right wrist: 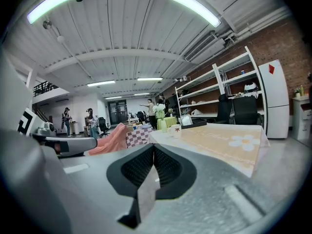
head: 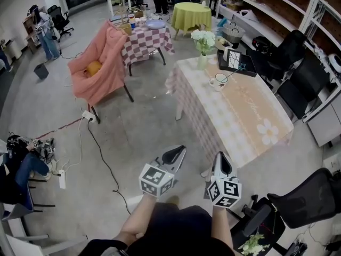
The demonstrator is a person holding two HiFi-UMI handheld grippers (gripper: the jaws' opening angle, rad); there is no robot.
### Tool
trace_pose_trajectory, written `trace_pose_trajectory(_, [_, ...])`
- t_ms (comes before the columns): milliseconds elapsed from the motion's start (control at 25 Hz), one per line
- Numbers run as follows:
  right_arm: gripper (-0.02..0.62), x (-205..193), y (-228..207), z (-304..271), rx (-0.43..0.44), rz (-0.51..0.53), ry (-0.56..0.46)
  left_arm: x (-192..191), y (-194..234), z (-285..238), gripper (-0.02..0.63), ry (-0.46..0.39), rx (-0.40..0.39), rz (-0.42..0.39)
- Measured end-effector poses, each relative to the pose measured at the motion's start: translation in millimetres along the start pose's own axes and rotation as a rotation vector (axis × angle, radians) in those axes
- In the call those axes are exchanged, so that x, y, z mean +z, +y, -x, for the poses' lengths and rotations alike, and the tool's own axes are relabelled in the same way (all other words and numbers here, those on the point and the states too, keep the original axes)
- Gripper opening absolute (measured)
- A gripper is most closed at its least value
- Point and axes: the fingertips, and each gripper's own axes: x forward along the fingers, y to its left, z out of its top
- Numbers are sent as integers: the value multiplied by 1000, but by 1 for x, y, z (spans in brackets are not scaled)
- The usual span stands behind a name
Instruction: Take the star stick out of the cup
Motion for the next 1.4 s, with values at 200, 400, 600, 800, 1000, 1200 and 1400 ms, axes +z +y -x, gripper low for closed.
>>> trace_pose_trajectory(200, [5, -5, 11, -1, 17, -17, 17, 0, 8, 6, 25, 0, 13, 26])
trace_pose_trajectory(400, [5, -10, 11, 6, 20, -53, 24, -7, 9, 14, 25, 9, 30, 30])
trace_pose_trajectory(600, [5, -14, 12, 7, 23, -69, 26, -13, 9, 22, 25, 22, 43, 28])
trace_pose_trajectory(800, [5, -11, 18, -3, 38, -64, 17, -11, 24, 24, 25, 16, 83, 33])
trace_pose_trajectory(1000, [5, 0, 10, -14, 13, -44, -33, -4, 32, 15, 25, -1, 99, 33])
trace_pose_trajectory(1200, [5, 2, -1, -42, 10, -60, -35, -5, 47, -6, 25, 10, 105, 24])
trace_pose_trajectory(1400, [5, 19, -12, -74, 18, -57, -43, 10, 63, -37, 25, 4, 108, 13])
